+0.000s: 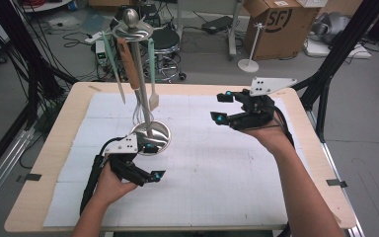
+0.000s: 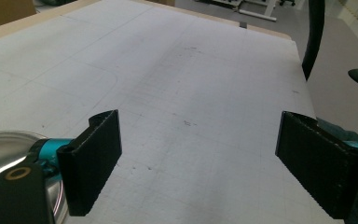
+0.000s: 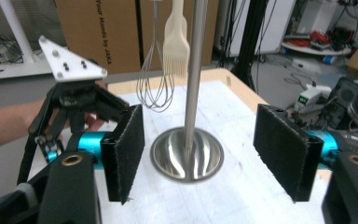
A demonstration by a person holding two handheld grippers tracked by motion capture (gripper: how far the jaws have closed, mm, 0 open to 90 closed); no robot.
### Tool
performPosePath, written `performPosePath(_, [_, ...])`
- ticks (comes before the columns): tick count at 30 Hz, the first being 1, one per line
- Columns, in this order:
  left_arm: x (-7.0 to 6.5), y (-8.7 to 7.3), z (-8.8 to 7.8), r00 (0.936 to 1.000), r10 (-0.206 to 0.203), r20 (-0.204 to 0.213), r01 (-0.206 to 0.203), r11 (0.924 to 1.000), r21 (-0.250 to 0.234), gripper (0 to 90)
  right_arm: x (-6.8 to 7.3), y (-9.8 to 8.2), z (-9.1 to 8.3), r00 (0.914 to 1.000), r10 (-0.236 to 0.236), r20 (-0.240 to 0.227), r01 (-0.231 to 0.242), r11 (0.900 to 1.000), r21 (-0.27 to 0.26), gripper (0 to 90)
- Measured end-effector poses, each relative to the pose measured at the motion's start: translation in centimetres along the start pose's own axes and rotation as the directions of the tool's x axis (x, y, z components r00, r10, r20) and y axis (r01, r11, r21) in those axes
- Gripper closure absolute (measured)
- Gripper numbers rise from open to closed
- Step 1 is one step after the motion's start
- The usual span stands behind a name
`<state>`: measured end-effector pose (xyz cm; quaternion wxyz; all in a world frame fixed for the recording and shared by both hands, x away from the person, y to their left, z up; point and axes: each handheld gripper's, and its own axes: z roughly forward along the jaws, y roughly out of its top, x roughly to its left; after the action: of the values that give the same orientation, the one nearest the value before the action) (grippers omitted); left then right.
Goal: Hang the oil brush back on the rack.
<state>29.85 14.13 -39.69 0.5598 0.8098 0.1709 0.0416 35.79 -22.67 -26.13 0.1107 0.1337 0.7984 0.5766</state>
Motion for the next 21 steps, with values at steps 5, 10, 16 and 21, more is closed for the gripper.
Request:
performPosePath(5, [0.0,0.0,0.0,1.0000,0.002,0.004,-0.002,1.0000,0.000,14.9,0.4,-1.7,-0.6,0.9994,0.010,0.034,-0.010,1.000,0.004,32.2])
performPosePath(10, [0.0,0.0,-0.1,1.0000,0.004,0.001,-0.004,1.0000,-0.005,14.9,0.8,-3.7,-1.2,0.9973,0.039,0.062,-0.040,0.999,0.023,30.1])
performPosePath(16, [0.0,0.0,0.1,1.0000,-0.001,0.004,0.001,1.0000,-0.004,14.9,1.3,-5.8,-2.1,0.9935,0.050,0.102,-0.054,0.998,0.034,27.1])
performPosePath(21, [0.0,0.0,0.2,1.0000,-0.002,0.004,0.002,1.0000,0.001,14.9,1.6,-7.5,-2.9,0.9891,0.076,0.126,-0.081,0.996,0.036,25.4])
